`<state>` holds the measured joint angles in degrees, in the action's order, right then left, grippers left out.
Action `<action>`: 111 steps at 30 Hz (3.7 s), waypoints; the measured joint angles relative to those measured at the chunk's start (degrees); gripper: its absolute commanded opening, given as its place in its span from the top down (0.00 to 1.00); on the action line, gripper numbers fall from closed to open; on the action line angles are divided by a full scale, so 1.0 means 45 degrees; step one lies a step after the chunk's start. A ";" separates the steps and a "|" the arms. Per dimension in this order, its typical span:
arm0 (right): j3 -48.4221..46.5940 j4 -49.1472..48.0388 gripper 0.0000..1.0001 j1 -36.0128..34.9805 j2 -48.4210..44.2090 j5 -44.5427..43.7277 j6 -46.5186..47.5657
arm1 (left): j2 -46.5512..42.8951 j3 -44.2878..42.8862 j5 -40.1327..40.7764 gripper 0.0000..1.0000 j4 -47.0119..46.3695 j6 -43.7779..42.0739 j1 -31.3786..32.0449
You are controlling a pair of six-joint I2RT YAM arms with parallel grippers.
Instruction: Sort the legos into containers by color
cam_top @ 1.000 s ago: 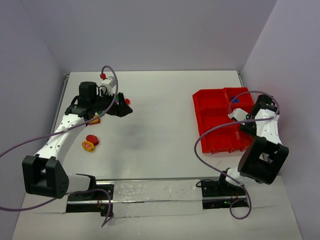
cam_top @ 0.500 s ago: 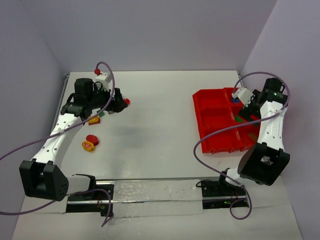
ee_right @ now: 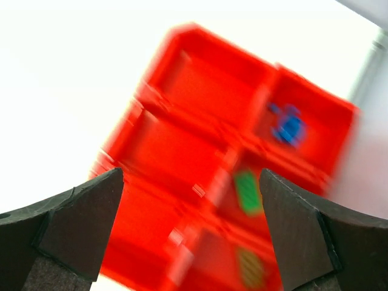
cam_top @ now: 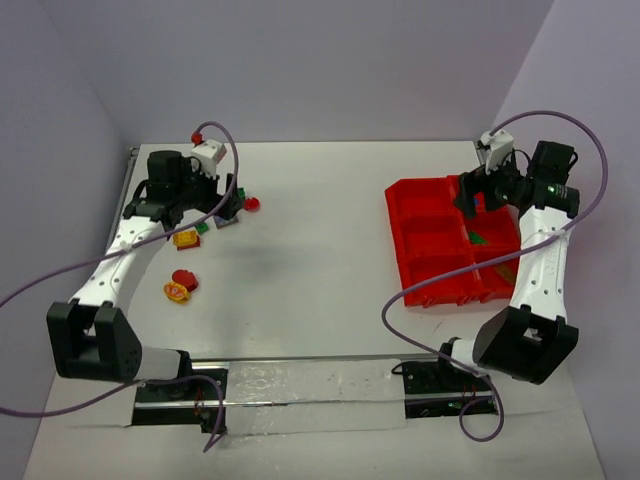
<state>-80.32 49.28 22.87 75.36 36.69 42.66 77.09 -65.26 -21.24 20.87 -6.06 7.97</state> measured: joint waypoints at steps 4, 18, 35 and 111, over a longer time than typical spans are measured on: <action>-0.0002 -0.1305 0.00 -0.0780 0.0503 0.1336 -0.2422 | 0.1840 -0.0802 -0.0796 0.05 -0.0139 -0.1213 -0.0323; 0.0040 -0.2172 0.00 -0.4309 0.2499 -0.1778 -0.3945 | 0.8223 -0.7093 -0.2773 0.17 0.2355 -0.7998 -0.1207; -0.1294 -0.1904 0.00 -0.4514 0.3948 -0.3040 -0.3345 | 1.2534 -1.1386 -0.3451 0.27 0.6512 -1.2502 -0.1565; -0.6978 -0.4974 0.11 -0.8992 0.7321 0.5441 -0.7902 | 0.7810 -0.6172 -1.2271 1.00 -1.5974 1.2784 0.1553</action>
<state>-111.72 26.90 -17.59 108.31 61.18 7.10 112.23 -93.03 -76.46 -51.02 51.47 14.96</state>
